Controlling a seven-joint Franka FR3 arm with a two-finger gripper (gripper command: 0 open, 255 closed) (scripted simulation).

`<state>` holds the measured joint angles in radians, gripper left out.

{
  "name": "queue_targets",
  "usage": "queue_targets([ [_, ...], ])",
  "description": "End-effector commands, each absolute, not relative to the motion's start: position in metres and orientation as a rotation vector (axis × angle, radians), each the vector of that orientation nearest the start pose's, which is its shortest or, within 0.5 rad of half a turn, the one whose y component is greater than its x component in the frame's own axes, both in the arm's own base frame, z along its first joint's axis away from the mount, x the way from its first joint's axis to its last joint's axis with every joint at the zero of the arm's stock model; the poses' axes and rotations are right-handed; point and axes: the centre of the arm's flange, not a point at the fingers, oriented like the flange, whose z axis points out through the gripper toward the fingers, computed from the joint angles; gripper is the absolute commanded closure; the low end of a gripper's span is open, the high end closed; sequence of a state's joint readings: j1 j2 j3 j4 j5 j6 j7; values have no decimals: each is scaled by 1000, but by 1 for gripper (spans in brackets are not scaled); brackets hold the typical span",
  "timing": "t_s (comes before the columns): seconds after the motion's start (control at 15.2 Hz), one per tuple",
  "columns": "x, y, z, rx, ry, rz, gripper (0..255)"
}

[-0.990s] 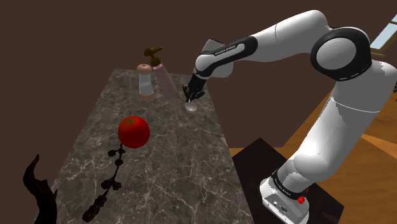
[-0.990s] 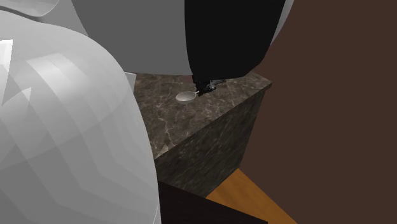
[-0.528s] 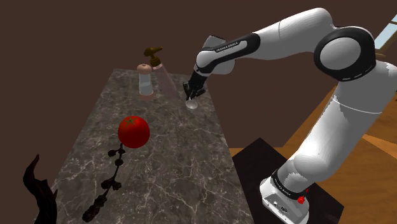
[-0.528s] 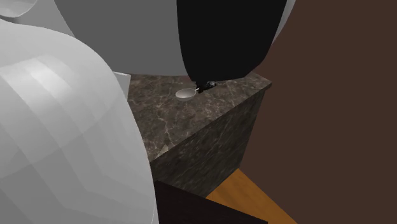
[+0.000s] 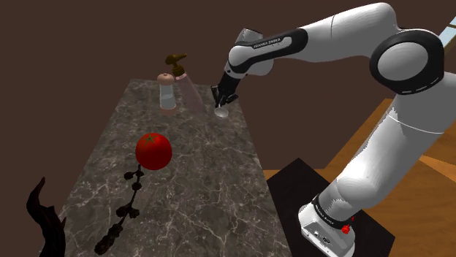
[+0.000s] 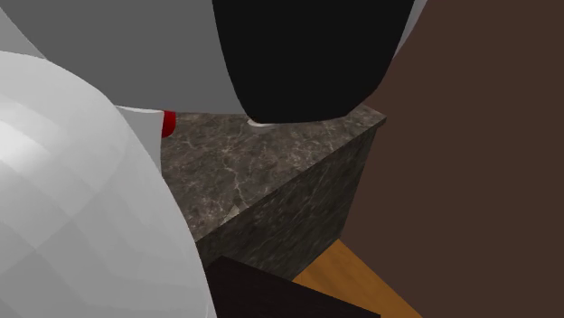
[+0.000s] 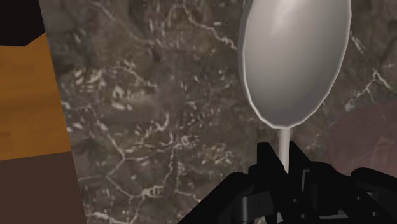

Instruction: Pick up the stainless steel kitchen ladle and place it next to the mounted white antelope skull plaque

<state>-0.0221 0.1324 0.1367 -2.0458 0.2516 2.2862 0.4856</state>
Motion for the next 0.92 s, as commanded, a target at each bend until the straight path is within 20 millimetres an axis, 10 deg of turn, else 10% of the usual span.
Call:
queue_targets([
  [0.0, 580, 72, 400, -2802, 758, -56, 255],
  [0.86, 580, 72, 468, -2802, 758, -56, 255],
])
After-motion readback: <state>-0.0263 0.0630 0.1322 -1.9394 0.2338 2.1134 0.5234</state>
